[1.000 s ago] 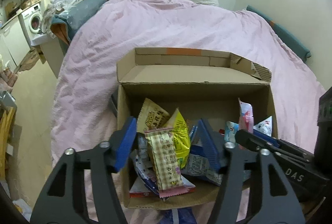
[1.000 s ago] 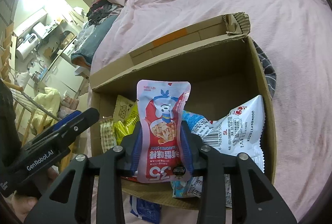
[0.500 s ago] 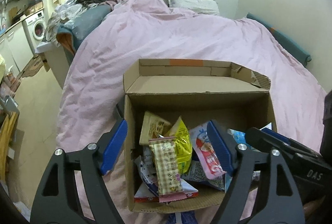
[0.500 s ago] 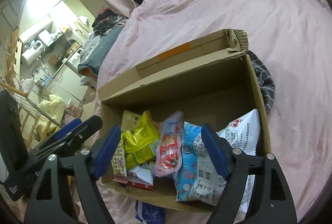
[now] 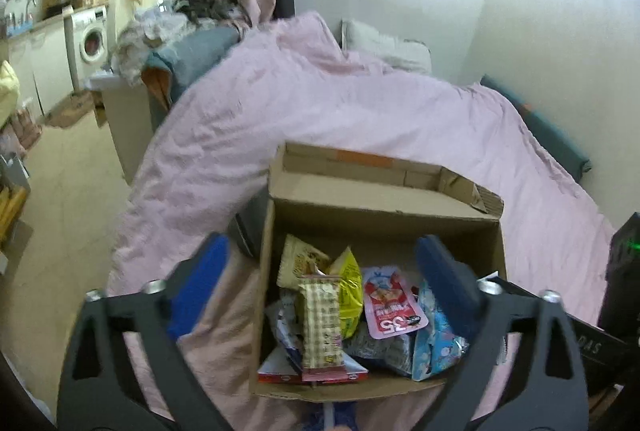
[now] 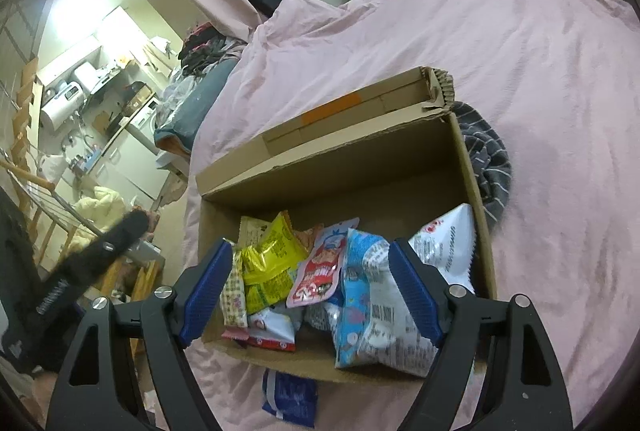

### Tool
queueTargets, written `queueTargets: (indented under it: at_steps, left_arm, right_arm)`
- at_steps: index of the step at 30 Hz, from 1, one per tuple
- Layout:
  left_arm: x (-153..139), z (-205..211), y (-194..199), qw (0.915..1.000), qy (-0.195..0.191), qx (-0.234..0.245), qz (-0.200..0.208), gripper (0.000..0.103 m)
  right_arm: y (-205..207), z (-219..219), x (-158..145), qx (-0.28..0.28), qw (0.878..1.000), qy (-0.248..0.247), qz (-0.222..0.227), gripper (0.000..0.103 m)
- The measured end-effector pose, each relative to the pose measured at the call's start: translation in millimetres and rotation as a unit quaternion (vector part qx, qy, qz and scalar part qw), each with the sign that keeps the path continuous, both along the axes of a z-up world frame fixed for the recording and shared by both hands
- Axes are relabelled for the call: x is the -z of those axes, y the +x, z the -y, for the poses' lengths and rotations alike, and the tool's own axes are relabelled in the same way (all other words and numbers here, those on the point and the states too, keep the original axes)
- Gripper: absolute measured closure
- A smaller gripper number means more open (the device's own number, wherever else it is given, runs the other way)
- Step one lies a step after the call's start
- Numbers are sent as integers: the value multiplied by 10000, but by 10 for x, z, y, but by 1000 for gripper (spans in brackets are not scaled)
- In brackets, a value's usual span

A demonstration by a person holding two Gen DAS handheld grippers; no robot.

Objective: Organize snacks
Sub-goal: 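Withdraw both tools from the box toward the last two snacks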

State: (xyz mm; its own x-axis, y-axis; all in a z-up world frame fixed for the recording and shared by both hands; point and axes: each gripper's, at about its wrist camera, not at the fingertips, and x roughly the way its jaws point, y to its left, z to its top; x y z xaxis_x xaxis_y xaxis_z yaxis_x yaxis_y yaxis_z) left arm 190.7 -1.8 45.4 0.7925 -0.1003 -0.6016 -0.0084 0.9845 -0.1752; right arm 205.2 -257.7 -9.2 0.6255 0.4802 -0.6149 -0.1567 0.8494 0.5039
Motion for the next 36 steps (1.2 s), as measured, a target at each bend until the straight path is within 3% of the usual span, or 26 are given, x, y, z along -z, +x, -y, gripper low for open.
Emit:
queueTargets:
  at_steps: [7, 23, 31, 34, 36]
  left_arm:
    - [-8, 62, -194, 9993, 322, 189, -60, 4]
    - [213, -74, -678, 9971, 416, 215, -607, 4]
    - [362, -103, -937, 9941, 421, 251, -966, 4]
    - [450, -134, -1021, 9917, 408, 205, -1199, 4]
    - [501, -165, -1068, 9904, 361, 197, -1319, 4]
  right_arm:
    - [-270, 29, -103, 84, 9994, -297, 126, 7]
    - [-929, 8, -70, -78, 9989, -463, -63, 7]
    - [-1149, -249, 233, -622, 9935, -693, -652, 7]
    - [-1190, -432, 471, -1059, 9841, -908, -1103, 7]
    - [-1231, -618, 648, -1495, 9714, -1224, -1379, 7]
